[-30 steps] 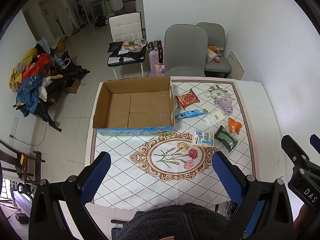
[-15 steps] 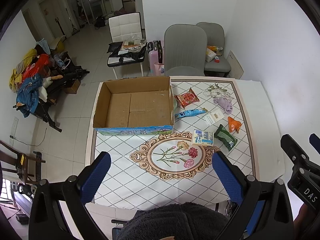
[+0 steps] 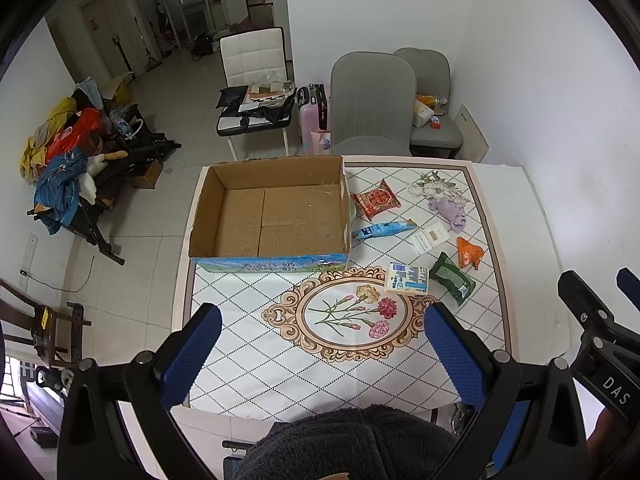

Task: Organize soft objects

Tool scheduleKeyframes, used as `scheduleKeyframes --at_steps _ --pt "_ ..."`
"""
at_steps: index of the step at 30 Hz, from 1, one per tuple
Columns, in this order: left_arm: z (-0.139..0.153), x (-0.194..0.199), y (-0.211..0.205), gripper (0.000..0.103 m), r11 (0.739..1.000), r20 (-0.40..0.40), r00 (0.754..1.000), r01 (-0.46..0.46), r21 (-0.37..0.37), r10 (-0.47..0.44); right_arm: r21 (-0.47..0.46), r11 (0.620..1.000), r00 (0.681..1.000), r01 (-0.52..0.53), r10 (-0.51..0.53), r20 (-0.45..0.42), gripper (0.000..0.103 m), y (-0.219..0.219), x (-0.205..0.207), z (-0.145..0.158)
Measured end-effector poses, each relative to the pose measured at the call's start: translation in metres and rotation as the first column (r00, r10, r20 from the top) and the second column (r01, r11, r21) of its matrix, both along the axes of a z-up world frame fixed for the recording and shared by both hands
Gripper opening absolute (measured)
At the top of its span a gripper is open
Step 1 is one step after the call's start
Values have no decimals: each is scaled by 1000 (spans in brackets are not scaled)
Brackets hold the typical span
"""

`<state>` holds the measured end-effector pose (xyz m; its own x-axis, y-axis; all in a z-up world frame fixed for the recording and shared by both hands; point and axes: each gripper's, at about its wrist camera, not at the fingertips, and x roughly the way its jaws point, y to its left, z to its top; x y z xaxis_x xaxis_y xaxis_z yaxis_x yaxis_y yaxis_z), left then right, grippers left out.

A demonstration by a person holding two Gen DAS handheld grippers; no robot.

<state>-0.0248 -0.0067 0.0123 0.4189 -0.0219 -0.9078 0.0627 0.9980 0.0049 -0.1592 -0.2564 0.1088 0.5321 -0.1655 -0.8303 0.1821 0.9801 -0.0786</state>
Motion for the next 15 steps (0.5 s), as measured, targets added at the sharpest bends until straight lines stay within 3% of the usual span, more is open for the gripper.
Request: scheduleKeyframes --at_steps 15 --pt "8 9 1 103 1000 9 1000 -1 -6 1 -4 1000 1000 -1 1 5 103 2 1 2"
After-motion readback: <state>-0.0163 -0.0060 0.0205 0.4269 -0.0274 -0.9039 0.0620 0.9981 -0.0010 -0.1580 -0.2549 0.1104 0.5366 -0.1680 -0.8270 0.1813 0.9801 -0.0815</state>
